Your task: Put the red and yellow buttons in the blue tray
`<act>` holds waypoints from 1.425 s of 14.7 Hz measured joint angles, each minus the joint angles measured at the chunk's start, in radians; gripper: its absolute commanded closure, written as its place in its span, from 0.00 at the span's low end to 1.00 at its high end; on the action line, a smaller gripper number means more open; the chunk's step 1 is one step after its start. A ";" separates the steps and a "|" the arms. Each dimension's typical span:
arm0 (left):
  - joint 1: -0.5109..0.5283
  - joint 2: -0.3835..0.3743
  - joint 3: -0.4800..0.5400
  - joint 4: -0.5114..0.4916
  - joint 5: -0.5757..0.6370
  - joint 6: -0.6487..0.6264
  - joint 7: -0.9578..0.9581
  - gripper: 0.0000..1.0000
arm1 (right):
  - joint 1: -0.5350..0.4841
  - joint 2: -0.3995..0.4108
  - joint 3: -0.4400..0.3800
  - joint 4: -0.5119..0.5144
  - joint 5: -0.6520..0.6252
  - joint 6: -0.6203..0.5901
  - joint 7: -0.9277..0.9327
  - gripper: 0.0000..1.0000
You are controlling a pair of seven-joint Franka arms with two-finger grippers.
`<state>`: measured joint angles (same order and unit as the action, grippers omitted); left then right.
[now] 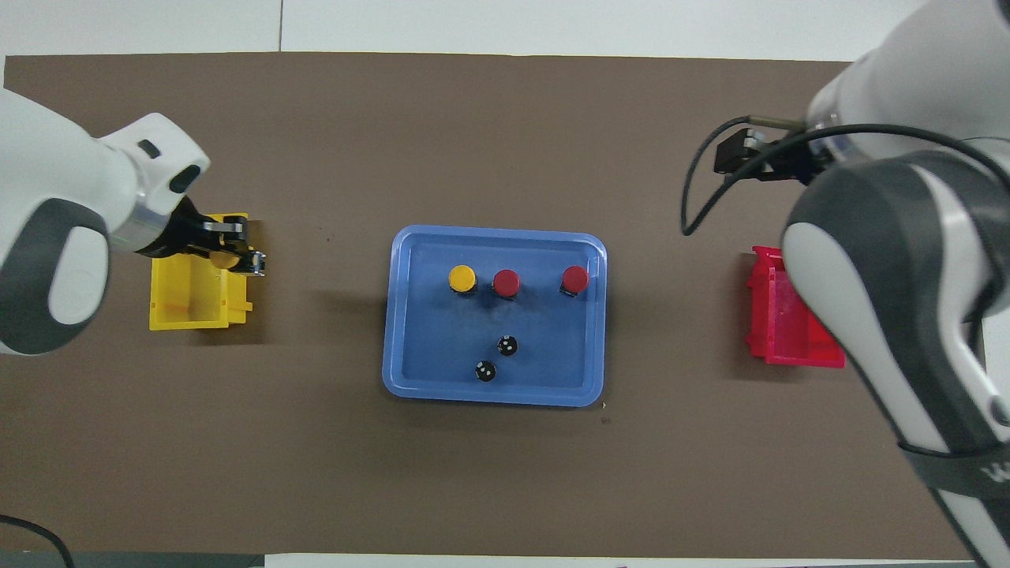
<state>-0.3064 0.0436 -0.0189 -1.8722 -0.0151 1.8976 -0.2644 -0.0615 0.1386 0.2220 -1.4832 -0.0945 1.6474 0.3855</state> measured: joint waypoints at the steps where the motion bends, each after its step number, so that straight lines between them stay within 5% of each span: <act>1: -0.065 0.010 -0.004 -0.011 0.000 0.020 -0.067 0.98 | -0.043 -0.024 -0.001 0.005 0.000 -0.038 -0.065 0.00; 6: -0.241 0.077 -0.007 -0.087 0.000 0.216 -0.266 0.98 | -0.178 -0.083 -0.037 0.004 0.029 -0.147 -0.313 0.00; 11: -0.286 0.150 -0.006 -0.102 0.000 0.319 -0.324 0.96 | -0.081 -0.111 -0.254 -0.002 0.037 -0.196 -0.442 0.00; 12: -0.287 0.157 -0.005 -0.102 0.000 0.332 -0.325 0.77 | -0.059 -0.113 -0.278 -0.007 0.039 -0.196 -0.449 0.00; 13: -0.287 0.162 -0.003 -0.102 0.000 0.343 -0.325 0.40 | -0.040 -0.117 -0.296 -0.012 0.039 -0.196 -0.449 0.00; 14: -0.286 0.165 0.001 -0.102 0.000 0.351 -0.325 0.19 | -0.028 -0.119 -0.305 -0.015 0.039 -0.196 -0.449 0.00; 20: -0.285 0.162 0.009 -0.060 -0.001 0.278 -0.326 0.15 | -0.017 -0.119 -0.309 -0.022 0.040 -0.196 -0.449 0.00; 21: -0.283 0.152 0.010 -0.027 -0.001 0.214 -0.326 0.00 | -0.016 -0.119 -0.309 -0.023 0.040 -0.196 -0.449 0.00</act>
<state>-0.5891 0.1958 -0.0087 -1.8989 -0.0158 2.1112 -0.5902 -0.0777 0.0192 -0.0874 -1.5059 -0.0545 1.4511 -0.0631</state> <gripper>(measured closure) 0.172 0.000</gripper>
